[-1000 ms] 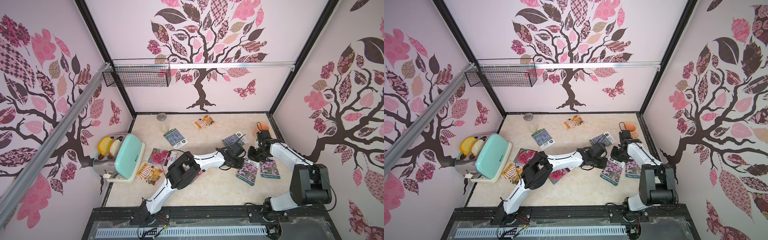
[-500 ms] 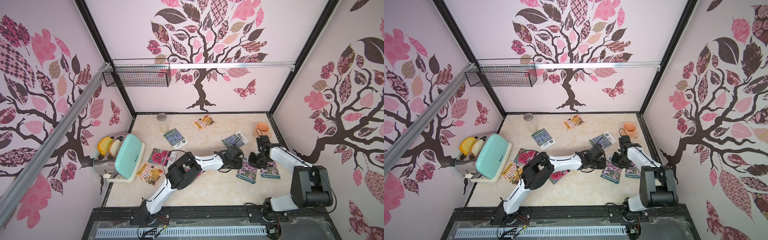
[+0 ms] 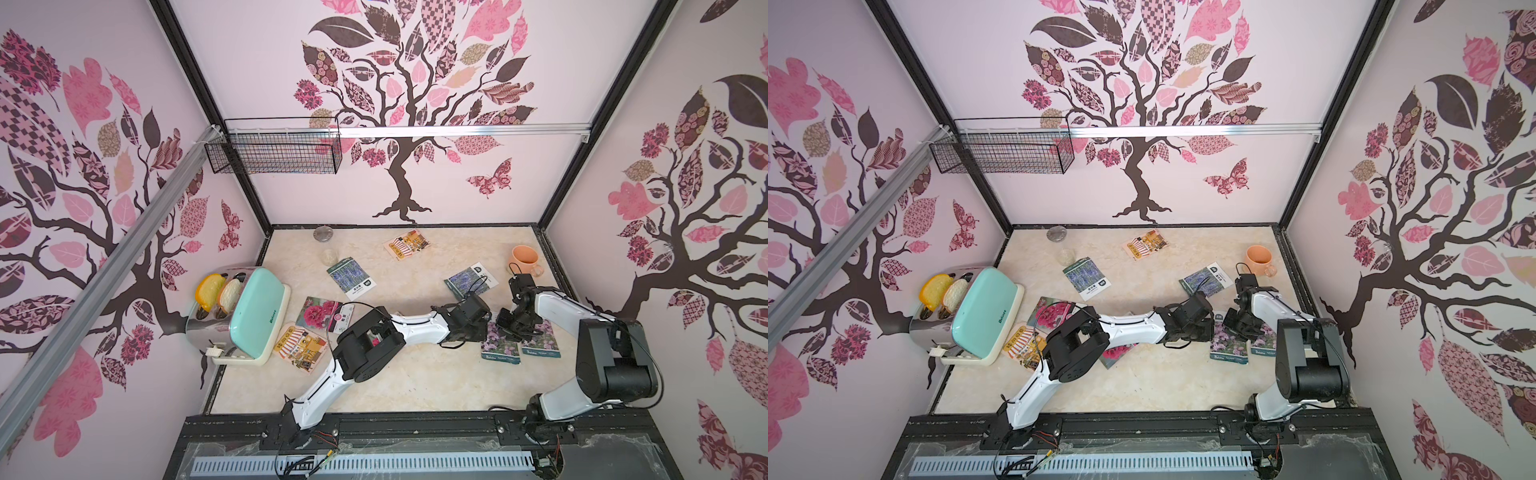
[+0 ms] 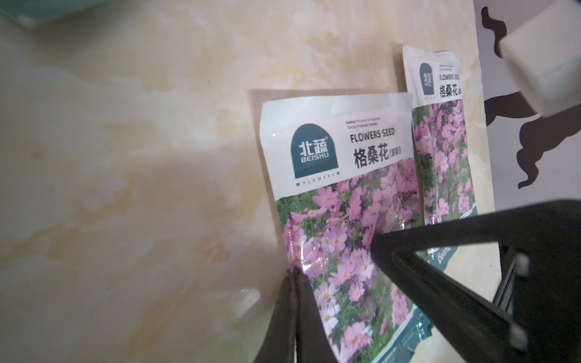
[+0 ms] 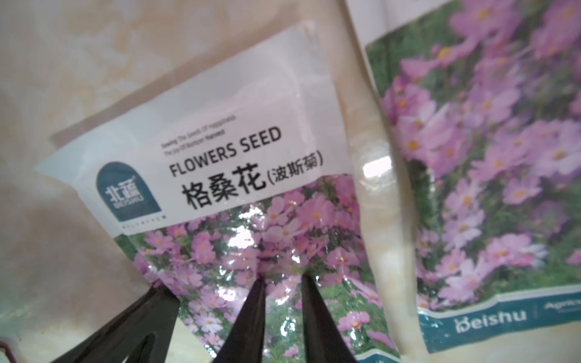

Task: Arrange the seed packets in a row
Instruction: Place the seed packet at the center of the board.

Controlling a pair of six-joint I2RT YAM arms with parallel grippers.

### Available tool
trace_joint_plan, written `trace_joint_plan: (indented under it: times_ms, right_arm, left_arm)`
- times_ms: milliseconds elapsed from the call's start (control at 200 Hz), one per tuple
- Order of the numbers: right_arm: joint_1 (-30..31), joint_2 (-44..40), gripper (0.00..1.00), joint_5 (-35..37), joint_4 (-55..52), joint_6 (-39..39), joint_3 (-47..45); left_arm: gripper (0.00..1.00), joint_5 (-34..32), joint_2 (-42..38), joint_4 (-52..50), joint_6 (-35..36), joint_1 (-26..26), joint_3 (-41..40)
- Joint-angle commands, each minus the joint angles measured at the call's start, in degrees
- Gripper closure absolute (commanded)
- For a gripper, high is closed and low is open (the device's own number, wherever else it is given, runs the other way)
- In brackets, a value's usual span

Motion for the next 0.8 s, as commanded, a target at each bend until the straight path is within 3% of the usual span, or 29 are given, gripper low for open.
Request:
trace_joint_plan:
  times_ms: [0, 335, 630, 795]
  right_arm:
    - [-0.36, 2.64, 0.75, 1.82, 1.75, -0.85, 0.51]
    - [-0.45, 3.02, 0.75, 1.61, 2.71, -0.88, 0.23]
    - [-1.05, 4.0, 0.75, 1.94, 3.15, -1.26, 0.92]
    - [-1.3, 4.22, 0.75, 1.27, 3.72, -1.34, 1.02]
  left_arm:
    - [1.0, -0.27, -0.03, -1.25, -0.15, -0.47, -0.7]
    - [1.0, -1.28, 1.7, -2.48, 1.43, -0.38, 2.5]
    - [1.0, 1.88, 2.88, -1.42, 2.37, -0.45, 3.83]
    - [1.0, -0.1, 3.06, -2.05, 3.18, -0.38, 4.56]
